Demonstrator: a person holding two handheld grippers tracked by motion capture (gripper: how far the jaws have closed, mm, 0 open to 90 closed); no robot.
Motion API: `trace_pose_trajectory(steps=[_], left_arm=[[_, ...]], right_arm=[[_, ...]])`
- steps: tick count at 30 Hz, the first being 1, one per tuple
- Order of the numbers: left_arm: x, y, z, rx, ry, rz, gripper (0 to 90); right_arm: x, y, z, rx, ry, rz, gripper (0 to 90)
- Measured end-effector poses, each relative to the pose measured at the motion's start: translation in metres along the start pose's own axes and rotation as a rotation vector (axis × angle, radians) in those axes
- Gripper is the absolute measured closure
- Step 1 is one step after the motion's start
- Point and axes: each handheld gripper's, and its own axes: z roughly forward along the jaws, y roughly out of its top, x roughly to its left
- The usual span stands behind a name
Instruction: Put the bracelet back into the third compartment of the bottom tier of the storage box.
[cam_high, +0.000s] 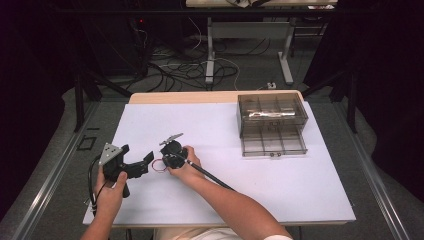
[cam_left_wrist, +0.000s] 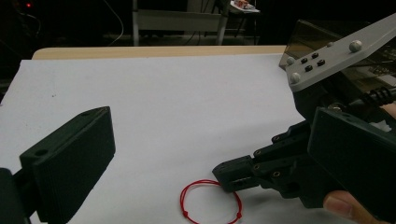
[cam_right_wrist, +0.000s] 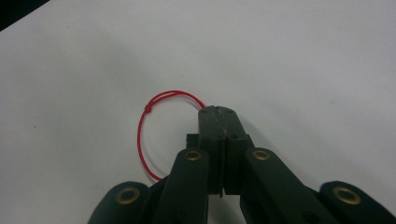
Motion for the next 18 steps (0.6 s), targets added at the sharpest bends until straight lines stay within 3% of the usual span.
trace_pose_trajectory(steps=[18], left_arm=[[-0.001,0.0,0.001,-0.004,0.002,-0.001,0.6]], right_arm=[[-0.011,0.002,-0.021,-0.047,-0.014,0.028,90.0]])
